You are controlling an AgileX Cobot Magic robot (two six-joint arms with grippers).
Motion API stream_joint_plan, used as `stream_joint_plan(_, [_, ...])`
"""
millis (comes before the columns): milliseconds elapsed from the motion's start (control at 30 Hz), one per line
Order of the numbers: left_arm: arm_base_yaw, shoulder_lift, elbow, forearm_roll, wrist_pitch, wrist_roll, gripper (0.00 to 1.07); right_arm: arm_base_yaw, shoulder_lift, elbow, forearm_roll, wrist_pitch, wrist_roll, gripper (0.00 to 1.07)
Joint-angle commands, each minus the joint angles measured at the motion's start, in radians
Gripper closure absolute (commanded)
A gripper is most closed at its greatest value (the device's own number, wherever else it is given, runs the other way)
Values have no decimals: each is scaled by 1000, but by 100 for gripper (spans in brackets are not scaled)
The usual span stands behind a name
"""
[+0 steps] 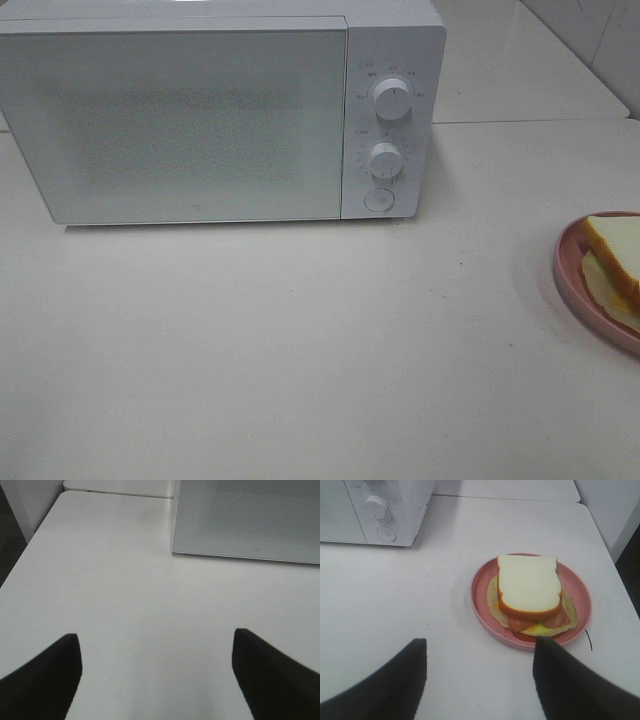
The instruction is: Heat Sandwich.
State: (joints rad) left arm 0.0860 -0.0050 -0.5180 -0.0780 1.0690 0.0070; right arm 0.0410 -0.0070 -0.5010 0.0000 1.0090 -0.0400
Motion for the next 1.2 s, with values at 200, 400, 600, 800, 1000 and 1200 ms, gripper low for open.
stream_joint_plan(200, [0, -23, 2, 5, -1, -7, 30, -3, -25, 1, 0, -12, 3, 46])
stream_joint_plan(400, [0, -23, 2, 5, -1, -7, 30, -3, -25, 1, 0, -12, 3, 46])
stream_joint_plan(600, [0, -23, 2, 5, -1, -7, 30, -3, -25, 1, 0, -12, 3, 46])
stream_joint_plan(800, [0, -23, 2, 5, -1, -7, 30, -3, -25, 1, 0, -12, 3, 46])
stream_joint_plan(1000, [0, -23, 2, 5, -1, -7, 30, -3, -25, 1, 0, -12, 3, 46])
stream_joint_plan(1200, [0, -23, 2, 5, -1, -7, 30, -3, -25, 1, 0, -12, 3, 46])
